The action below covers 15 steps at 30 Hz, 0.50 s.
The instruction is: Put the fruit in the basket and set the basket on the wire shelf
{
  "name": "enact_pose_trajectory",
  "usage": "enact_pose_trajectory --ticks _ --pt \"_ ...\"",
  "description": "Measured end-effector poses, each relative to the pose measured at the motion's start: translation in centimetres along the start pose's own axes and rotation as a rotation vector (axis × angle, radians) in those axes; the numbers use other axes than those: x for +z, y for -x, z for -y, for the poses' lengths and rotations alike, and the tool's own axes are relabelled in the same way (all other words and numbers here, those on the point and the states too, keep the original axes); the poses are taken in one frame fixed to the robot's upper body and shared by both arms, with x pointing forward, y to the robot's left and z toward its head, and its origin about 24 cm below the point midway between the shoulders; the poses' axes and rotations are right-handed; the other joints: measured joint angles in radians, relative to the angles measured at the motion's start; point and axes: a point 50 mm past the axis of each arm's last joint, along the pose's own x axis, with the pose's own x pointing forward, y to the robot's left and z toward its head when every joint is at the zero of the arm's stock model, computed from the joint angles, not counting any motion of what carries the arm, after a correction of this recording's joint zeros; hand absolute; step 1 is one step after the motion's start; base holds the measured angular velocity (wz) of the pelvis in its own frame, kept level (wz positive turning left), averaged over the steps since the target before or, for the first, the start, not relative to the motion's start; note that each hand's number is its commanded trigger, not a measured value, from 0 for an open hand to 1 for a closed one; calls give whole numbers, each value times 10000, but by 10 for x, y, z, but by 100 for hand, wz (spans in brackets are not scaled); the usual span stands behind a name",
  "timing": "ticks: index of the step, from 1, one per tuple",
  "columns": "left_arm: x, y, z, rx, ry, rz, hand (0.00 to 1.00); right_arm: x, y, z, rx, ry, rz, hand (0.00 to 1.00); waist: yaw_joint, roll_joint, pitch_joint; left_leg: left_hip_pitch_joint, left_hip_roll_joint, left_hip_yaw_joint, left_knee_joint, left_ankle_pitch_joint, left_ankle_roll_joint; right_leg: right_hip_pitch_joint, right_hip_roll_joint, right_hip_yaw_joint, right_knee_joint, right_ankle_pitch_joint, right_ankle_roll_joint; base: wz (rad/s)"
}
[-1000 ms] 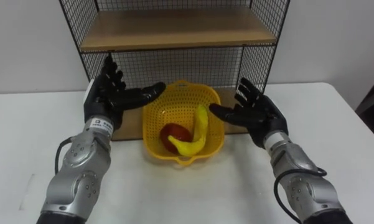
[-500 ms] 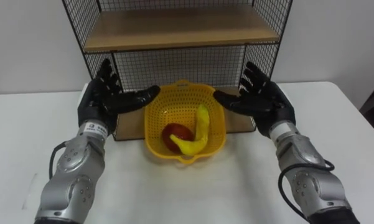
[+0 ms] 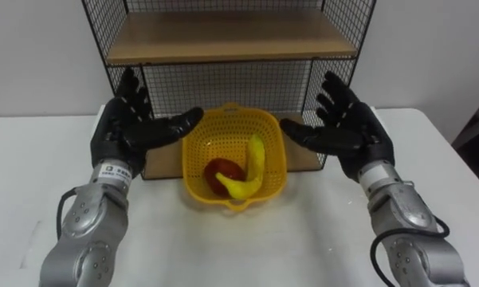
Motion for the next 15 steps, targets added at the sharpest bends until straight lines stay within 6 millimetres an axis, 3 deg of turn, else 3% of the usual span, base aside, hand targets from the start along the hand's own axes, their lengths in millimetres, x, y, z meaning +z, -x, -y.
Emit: enact_pose_trajectory --ticks 12,15 --pt "6 17 5 -716 75 750 0 20 6 -5 168 770 1149 0 5 102 46 -113 1 12 0 -2 0 -111 -3 -8 9 -1 4 0" --pt "4 27 7 -943 550 828 0 23 17 -8 239 838 1393 0 24 119 62 -225 0 15 5 -1 1 -226 7 -2 10 6 -1 0"
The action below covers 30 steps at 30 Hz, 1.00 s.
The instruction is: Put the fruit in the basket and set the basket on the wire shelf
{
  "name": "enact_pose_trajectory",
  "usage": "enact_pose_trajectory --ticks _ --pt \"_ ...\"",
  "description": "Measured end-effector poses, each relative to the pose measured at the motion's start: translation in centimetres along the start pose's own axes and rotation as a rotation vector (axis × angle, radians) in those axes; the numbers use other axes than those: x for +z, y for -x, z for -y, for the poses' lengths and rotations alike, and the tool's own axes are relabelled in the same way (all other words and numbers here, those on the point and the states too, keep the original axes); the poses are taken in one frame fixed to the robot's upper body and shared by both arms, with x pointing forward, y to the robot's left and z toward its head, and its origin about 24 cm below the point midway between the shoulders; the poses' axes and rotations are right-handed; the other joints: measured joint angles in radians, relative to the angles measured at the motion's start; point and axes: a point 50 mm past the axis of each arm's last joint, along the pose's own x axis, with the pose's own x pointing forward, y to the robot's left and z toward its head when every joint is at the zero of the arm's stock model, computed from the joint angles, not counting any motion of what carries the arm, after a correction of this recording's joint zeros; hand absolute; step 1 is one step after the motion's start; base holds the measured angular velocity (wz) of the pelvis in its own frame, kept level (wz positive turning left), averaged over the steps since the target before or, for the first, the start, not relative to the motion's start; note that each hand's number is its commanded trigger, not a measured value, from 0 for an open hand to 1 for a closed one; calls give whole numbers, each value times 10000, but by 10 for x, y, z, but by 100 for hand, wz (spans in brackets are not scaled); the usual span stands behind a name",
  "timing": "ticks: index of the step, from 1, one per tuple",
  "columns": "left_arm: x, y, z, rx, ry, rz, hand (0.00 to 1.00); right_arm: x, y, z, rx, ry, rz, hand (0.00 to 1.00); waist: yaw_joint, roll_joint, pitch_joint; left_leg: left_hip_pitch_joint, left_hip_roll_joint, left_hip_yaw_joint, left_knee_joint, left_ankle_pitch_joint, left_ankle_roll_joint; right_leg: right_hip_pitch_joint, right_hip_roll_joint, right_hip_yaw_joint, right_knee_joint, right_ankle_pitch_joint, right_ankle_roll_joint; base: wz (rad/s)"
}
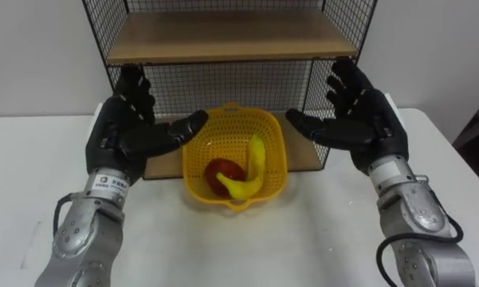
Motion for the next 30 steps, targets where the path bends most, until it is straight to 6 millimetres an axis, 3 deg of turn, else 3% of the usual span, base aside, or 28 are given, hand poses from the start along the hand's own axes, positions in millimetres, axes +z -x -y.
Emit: enact_pose_trajectory --ticks 7,16,24,30 --pt "-20 32 -12 781 485 -756 0 1 31 1 -245 244 250 0 26 78 20 63 9 82 -2 -20 2 -61 -11 72 181 -116 -38 -5" --pt "-14 48 -18 1117 -74 -85 0 6 50 10 -831 1346 866 0 12 63 29 -5 -8 22 17 -24 2 -86 -3 12 167 -123 -20 1" --pt "24 60 -36 2536 -543 2050 0 22 63 38 -3660 2168 2092 0 277 49 30 -18 -23 -32 -4 -17 -8 -117 -1 -21 171 -116 11 1" --pt "62 75 -61 5467 -1405 3981 0 49 75 57 -5912 3324 3594 0 607 84 -13 -89 -33 -59 -12 -14 -16 -188 1 -9 188 -149 -31 1"
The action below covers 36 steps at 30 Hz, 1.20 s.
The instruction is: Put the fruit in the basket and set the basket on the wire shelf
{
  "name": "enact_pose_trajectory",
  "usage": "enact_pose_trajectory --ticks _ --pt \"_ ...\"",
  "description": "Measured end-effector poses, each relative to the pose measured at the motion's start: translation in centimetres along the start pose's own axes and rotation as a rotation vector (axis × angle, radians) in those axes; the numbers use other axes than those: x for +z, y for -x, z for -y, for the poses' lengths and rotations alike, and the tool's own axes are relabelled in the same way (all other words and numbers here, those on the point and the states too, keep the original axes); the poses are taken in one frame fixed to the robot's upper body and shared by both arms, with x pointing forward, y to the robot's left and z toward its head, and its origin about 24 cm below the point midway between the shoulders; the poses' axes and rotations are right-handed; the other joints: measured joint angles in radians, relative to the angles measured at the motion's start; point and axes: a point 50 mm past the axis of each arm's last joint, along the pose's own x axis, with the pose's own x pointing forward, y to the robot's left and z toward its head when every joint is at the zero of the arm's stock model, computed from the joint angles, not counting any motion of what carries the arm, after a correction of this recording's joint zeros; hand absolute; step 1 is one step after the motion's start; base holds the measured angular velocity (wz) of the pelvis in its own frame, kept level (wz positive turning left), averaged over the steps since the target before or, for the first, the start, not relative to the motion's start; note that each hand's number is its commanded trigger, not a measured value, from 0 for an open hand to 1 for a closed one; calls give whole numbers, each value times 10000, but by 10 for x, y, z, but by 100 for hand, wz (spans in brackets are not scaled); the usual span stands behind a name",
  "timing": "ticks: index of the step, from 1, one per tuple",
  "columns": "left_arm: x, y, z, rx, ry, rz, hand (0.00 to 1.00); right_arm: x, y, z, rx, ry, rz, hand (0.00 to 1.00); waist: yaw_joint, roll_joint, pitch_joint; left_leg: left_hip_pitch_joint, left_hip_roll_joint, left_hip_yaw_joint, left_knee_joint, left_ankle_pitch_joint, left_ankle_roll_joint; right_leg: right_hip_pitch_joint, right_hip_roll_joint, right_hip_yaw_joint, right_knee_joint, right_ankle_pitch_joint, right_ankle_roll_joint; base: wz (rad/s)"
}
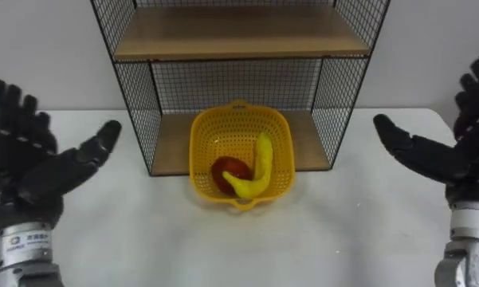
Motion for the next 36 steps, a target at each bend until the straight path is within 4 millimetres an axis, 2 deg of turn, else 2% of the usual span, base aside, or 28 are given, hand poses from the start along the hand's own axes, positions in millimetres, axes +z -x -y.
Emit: enact_pose_trajectory --ticks 6,8,9,11,13,15,17,21,24,26,27,29,32,35,36 --pt "64 -11 -54 3991 -1004 3170 0 32 -14 64 -4125 1207 2022 0 68 33 -11 -85 -62 -129 9 16 -18 -149 -33 17 196 -135 5 4" --pt "96 -13 -76 5487 -1475 4628 0 47 -20 95 -5806 1957 2923 0 113 43 35 -90 -80 -107 18 14 -16 -250 -64 55 407 -239 8 0" --pt "104 -12 -81 5833 -1584 5019 0 52 -21 103 -6232 2141 3151 0 126 8 49 -100 -89 -108 22 13 -15 -288 -84 54 464 -272 9 0" --pt "136 -7 -100 7232 -1767 6486 0 65 -20 136 -8164 2597 3878 0 144 -44 -22 -224 -115 -133 123 -32 -5 -452 -211 -4 703 -424 -1 5" --pt "152 1 -113 8264 -1674 7290 0 68 -15 159 -9647 2407 3882 0 148 -46 -20 -302 -118 -166 231 -87 -12 -482 -208 -30 727 -446 0 5" --pt "157 8 -130 9451 -1673 7480 0 68 -10 180 -10941 2217 3675 0 165 -54 -41 -430 -156 -176 252 -84 -12 -673 -279 -79 910 -524 16 4" --pt "161 16 -160 11240 -1446 7230 0 63 3 209 -12766 1985 3025 0 149 -68 -67 -651 -193 -236 313 -85 -12 -918 -322 -107 1085 -608 17 8" --pt "145 35 -204 13730 -833 5553 0 48 19 238 -14421 1571 1466 0 -85 -25 -61 -938 -274 -430 498 -129 15 -1115 -372 -273 1250 -729 48 16" --pt "113 55 -237 15655 -313 3678 0 19 47 261 -15755 1412 -727 0 -126 -10 -57 -1095 -281 -474 559 -164 18 -1205 -361 -305 1240 -701 92 5" --pt "81 80 -259 17295 -164 1875 0 -7 74 275 -16895 1176 -2498 0 -149 25 -51 -1155 -276 -467 559 -165 19 -1262 -380 -283 1242 -704 92 0" --pt "74 86 -264 17617 -108 1474 0 -13 83 277 -17165 1172 -2922 0 -150 28 -54 -1160 -271 -464 561 -165 18 -1259 -385 -284 1228 -721 65 0" --pt "53 111 -275 18611 -214 231 0 -36 120 282 -18101 1538 -4598 0 -180 5 -66 -1135 -253 -436 551 -174 7 -1254 -384 -265 1206 -737 38 -2" --pt "32 138 -278 19332 -205 -839 0 -56 162 278 -18979 1465 -6336 0 -129 15 -65 -1089 -220 -338 521 -193 -9 -1251 -363 -143 1207 -726 34 -13" --pt "0 174 -272 20033 -497 -2485 0 -82 222 257 -20208 955 -8667 0 -238 0 -75 -1126 -179 -266 547 -292 35 -1264 -362 -111 1203 -725 29 -7" --pt "-4 179 -270 20058 -627 -2794 0 -86 230 252 -20382 867 -9021 0 -267 -19 -87 -1115 -172 -250 535 -307 30 -1258 -361 -111 1202 -724 27 -5"
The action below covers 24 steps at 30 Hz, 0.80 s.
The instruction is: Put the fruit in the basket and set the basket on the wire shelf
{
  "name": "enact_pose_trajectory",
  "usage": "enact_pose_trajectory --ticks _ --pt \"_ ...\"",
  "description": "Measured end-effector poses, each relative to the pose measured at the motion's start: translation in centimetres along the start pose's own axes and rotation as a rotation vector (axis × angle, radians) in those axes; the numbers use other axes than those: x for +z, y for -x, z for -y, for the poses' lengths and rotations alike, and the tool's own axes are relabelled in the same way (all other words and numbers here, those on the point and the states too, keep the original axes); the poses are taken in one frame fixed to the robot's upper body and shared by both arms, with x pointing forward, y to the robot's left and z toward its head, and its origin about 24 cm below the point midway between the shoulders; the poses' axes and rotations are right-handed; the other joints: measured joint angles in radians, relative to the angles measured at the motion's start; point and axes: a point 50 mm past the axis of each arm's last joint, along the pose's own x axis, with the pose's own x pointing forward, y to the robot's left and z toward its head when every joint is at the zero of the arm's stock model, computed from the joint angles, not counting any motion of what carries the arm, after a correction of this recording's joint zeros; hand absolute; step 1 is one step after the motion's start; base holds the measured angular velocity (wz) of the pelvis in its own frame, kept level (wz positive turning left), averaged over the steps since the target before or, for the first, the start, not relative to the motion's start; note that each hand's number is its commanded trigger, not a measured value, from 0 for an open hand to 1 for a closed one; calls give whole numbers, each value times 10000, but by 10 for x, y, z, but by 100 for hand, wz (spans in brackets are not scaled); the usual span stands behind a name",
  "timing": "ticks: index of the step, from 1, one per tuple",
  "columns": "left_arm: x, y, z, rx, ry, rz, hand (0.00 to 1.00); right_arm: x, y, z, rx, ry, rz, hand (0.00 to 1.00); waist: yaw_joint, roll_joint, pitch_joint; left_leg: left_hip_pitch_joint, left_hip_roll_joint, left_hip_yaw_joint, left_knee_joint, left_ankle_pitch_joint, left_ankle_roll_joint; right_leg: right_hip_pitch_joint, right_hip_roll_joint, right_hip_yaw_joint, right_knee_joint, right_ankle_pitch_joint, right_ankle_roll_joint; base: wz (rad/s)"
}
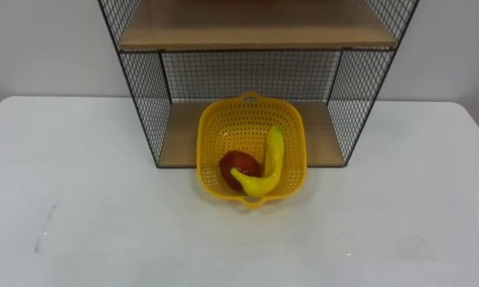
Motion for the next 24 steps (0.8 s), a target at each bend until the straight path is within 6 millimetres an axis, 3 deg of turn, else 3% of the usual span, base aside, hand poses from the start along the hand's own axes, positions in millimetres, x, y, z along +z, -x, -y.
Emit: enact_pose_trajectory --ticks 5,9,11,18,20,24 --pt "-46 -3 -27 -573 -2934 -413 0 -60 -2 34 -641 1563 -1350 0 -93 -18 -29 70 59 136 -16 -58 -18 34 8 56 1 35 -32 -7" --pt "-77 4 -39 -2064 -6027 -332 0 -98 16 39 -86 3046 -1818 0 -296 -83 -13 305 42 160 -194 -54 -23 277 16 89 -135 84 -6 1" --pt "-98 17 -38 -3700 -8252 -65 0 -117 35 28 527 3694 -2225 0 -409 -138 -6 523 6 179 -392 -25 -66 405 9 146 -217 132 6 2" --pt "-145 70 -2 -9498 -13334 1011 0 -139 65 -1 3236 5018 -2747 0 -633 -130 46 683 -4 -164 -343 112 -251 862 141 -126 -752 368 -27 9" --pt "-156 81 0 -10777 -14881 1385 0 -146 76 -11 5344 6781 -1922 0 -598 -18 201 747 11 -168 -348 179 -191 926 198 -31 -779 390 -45 -14" --pt "-162 85 -3 -11283 -16348 1867 0 -154 85 -16 8387 10640 34 0 -579 17 228 805 18 -149 -508 220 -201 888 233 70 -903 474 -68 -7"
